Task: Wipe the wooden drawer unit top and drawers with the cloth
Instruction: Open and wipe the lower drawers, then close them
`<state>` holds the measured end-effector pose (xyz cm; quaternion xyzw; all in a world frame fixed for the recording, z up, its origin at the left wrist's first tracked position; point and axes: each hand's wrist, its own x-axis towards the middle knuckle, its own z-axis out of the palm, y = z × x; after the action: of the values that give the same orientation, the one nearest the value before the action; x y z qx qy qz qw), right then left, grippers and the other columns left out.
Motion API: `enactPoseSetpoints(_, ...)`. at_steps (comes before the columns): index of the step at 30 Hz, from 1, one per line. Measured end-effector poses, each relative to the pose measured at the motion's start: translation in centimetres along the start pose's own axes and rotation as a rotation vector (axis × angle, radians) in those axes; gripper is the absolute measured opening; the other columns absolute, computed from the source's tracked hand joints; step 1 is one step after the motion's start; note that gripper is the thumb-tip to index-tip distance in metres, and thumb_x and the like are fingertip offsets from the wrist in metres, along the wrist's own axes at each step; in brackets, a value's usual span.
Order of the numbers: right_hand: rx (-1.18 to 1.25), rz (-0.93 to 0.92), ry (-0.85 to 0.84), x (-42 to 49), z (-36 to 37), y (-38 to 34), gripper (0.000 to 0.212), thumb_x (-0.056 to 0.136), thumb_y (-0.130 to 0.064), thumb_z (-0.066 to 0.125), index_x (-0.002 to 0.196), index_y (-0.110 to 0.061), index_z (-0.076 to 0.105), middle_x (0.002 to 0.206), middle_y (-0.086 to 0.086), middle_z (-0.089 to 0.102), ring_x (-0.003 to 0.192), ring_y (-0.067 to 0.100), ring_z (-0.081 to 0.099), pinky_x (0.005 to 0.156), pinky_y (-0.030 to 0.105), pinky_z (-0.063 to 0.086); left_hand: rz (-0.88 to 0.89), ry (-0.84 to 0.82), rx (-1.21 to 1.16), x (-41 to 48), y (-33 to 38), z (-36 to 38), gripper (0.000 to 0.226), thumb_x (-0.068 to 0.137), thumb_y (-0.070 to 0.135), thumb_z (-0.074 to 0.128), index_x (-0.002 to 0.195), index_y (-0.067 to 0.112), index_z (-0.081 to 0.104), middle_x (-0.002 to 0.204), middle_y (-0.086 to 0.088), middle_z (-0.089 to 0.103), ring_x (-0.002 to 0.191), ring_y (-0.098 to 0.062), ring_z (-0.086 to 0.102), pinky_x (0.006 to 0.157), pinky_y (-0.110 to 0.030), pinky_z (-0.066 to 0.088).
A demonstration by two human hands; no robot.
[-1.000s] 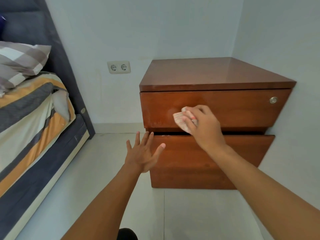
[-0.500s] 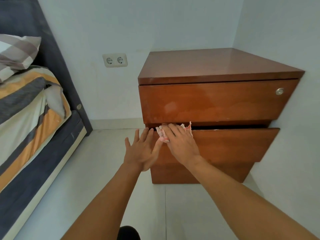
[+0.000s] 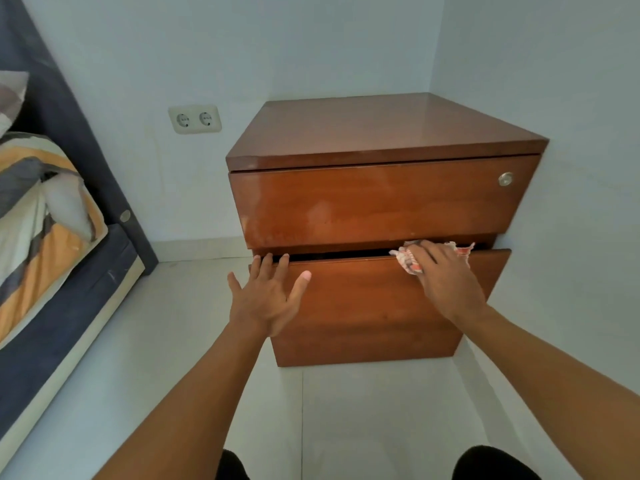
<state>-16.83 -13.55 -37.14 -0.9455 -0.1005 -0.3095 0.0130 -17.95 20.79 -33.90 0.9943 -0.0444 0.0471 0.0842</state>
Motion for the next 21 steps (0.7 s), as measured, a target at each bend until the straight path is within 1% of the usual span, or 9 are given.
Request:
enactPoseSetpoints(4, 0.018, 0.086, -0.020, -1.3, -0.1, 4.2, 0.044, 0.094, -0.010, 0.064, 0.137, -0.013, 0.057, 0.135, 0.013, 0.059, 0.120, 0.037, 0.054, 0.102, 0.052, 0.049, -0.025, -0.011, 0.007, 0.1, 0.1, -0.2, 0.085, 0.091, 0.081, -0.001, 0.163, 0.037, 0.010, 0.173, 0.003, 0.006, 0.159, -0.022, -0.003, 0.118, -0.070, -0.005)
enactPoseSetpoints(7, -0.002, 0.132, -0.019, -2.0, -0.3, 6.3, 0.045, 0.093, -0.007, 0.064, 0.137, -0.011, 0.057, 0.135, 0.015, 0.058, 0.118, 0.039, 0.052, 0.100, 0.053, 0.048, -0.053, -0.006, 0.008, 0.0, 0.3, 0.0, 0.085, 0.090, 0.082, -0.001, 0.162, 0.039, 0.010, 0.173, 0.004, 0.005, 0.159, -0.022, -0.003, 0.118, -0.072, -0.004)
enactPoseSetpoints(11, -0.029, 0.135, 0.009, -2.8, -0.7, 8.5, 0.047, 0.089, 0.001, 0.065, 0.135, -0.008, 0.056, 0.133, 0.018, 0.056, 0.115, 0.042, 0.051, 0.099, 0.055, 0.045, -0.062, 0.004, 0.000, 0.0, 0.3, -0.1, 0.085, 0.089, 0.081, -0.001, 0.162, 0.040, 0.012, 0.172, 0.005, 0.006, 0.159, -0.021, -0.003, 0.116, -0.074, -0.004)
enactPoseSetpoints(15, -0.040, 0.158, 0.032, -3.0, -0.5, 8.7, 0.049, 0.086, 0.009, 0.062, 0.132, -0.007, 0.057, 0.131, 0.021, 0.056, 0.114, 0.045, 0.051, 0.101, 0.057, 0.045, -0.068, -0.001, -0.012, -0.1, 0.4, -0.2, 0.084, 0.089, 0.081, 0.001, 0.162, 0.040, 0.013, 0.172, 0.006, 0.005, 0.159, -0.021, -0.004, 0.115, -0.076, -0.004)
enactPoseSetpoints(21, -0.037, 0.209, -0.026, -2.9, -1.1, 8.4, 0.046, 0.091, 0.004, 0.049, 0.135, -0.007, 0.058, 0.133, 0.021, 0.057, 0.121, 0.048, 0.050, 0.096, 0.060, 0.049, -0.071, -0.019, -0.018, -0.1, 0.3, -0.4, 0.081, 0.091, 0.081, 0.002, 0.161, 0.043, 0.013, 0.172, 0.007, 0.002, 0.159, -0.024, -0.006, 0.115, -0.076, -0.006)
